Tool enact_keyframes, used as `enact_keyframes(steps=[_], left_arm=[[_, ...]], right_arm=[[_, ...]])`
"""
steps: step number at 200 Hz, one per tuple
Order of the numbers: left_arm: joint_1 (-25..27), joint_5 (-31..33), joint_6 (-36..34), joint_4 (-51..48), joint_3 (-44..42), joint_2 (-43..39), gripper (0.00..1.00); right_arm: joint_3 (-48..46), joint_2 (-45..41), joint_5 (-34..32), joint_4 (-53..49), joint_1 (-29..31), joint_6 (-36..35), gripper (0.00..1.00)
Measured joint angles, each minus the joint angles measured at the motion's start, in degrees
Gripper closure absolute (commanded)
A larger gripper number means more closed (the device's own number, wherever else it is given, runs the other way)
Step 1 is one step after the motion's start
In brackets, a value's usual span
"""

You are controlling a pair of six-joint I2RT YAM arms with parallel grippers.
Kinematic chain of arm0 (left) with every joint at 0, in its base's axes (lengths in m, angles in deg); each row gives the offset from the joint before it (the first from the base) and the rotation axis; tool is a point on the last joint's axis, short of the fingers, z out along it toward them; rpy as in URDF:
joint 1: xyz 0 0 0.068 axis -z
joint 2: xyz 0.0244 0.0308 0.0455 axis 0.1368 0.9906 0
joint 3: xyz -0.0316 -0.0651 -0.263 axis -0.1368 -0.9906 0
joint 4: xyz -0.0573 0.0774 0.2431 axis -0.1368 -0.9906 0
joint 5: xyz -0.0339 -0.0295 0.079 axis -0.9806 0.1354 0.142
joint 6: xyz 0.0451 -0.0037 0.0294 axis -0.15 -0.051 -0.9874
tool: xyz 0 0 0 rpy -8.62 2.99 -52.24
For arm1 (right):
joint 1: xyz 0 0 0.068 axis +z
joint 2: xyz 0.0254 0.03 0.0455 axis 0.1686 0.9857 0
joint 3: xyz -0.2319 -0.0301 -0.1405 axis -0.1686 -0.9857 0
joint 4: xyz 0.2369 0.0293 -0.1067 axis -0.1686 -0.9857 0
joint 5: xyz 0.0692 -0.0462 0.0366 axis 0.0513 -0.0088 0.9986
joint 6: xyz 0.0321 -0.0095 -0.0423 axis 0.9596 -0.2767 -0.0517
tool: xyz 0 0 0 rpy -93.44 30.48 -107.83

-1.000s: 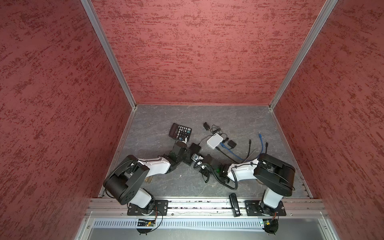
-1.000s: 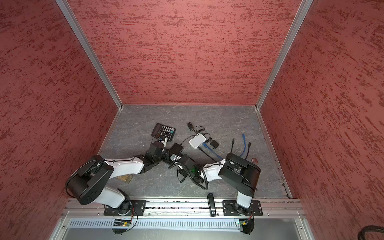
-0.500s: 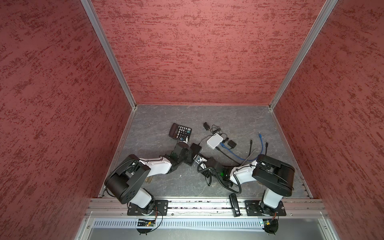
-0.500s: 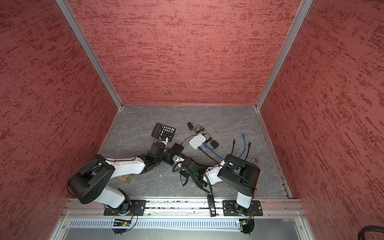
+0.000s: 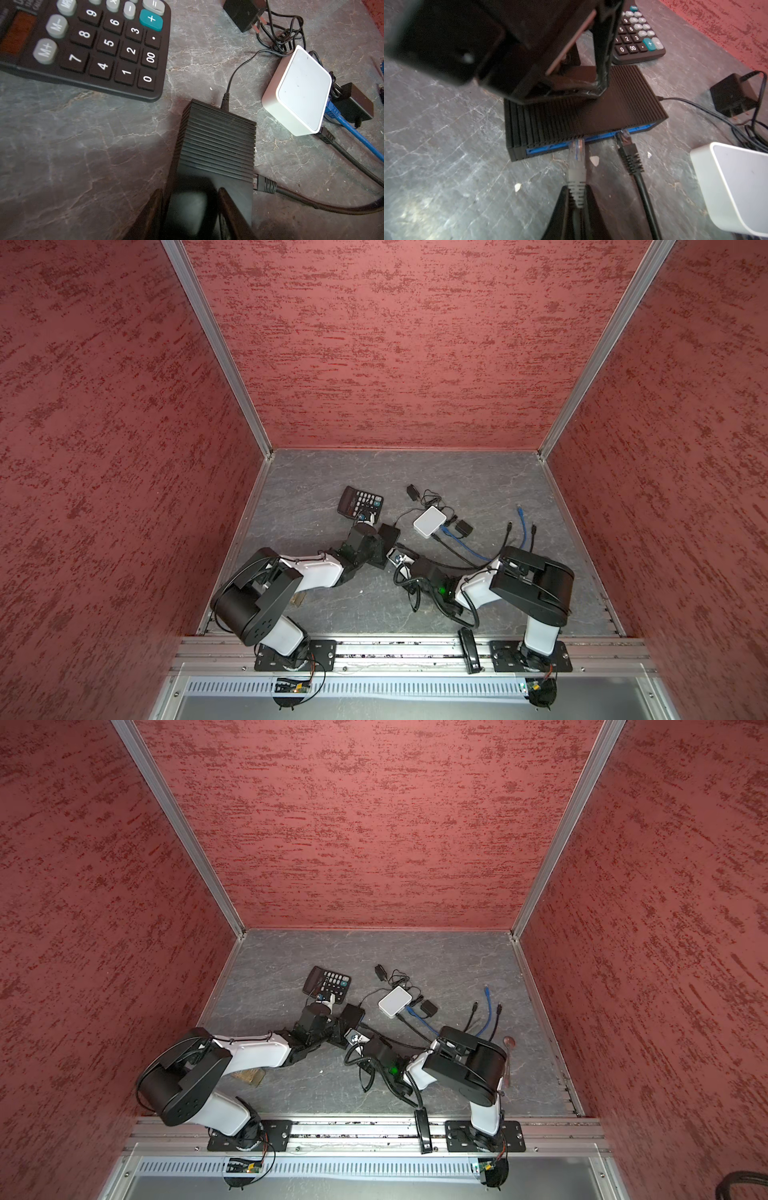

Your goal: Insert the plug into the switch port

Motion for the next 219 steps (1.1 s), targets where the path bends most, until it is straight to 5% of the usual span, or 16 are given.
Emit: enact_keyframes(steps=[219], left_arm=[[-1.9, -7.7, -12.4, 9.9, 3.0, 7.7, 0.61]], right_arm=[[-0.5, -0.1, 2.8, 1.0, -4.5, -8.2, 1.0]])
